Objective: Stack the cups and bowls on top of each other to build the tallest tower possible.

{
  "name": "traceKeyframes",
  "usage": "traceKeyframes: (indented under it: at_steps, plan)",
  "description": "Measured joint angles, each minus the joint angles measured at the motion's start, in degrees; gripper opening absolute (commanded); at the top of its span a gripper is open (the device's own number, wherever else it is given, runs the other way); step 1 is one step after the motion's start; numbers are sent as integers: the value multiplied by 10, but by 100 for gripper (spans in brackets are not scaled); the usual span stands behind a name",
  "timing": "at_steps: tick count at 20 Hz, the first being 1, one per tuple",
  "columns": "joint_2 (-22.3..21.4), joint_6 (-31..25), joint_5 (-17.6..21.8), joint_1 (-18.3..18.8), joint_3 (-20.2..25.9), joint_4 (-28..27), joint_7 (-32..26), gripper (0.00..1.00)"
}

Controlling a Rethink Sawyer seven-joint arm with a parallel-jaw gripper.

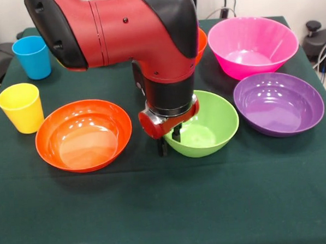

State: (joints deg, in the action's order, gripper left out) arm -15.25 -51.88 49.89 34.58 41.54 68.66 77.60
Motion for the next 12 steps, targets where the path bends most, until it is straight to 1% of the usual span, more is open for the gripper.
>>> traceKeyframes:
  at_steps: [12]
  plan:
    - [4,-6,-1,-12,0,-17,0,0]
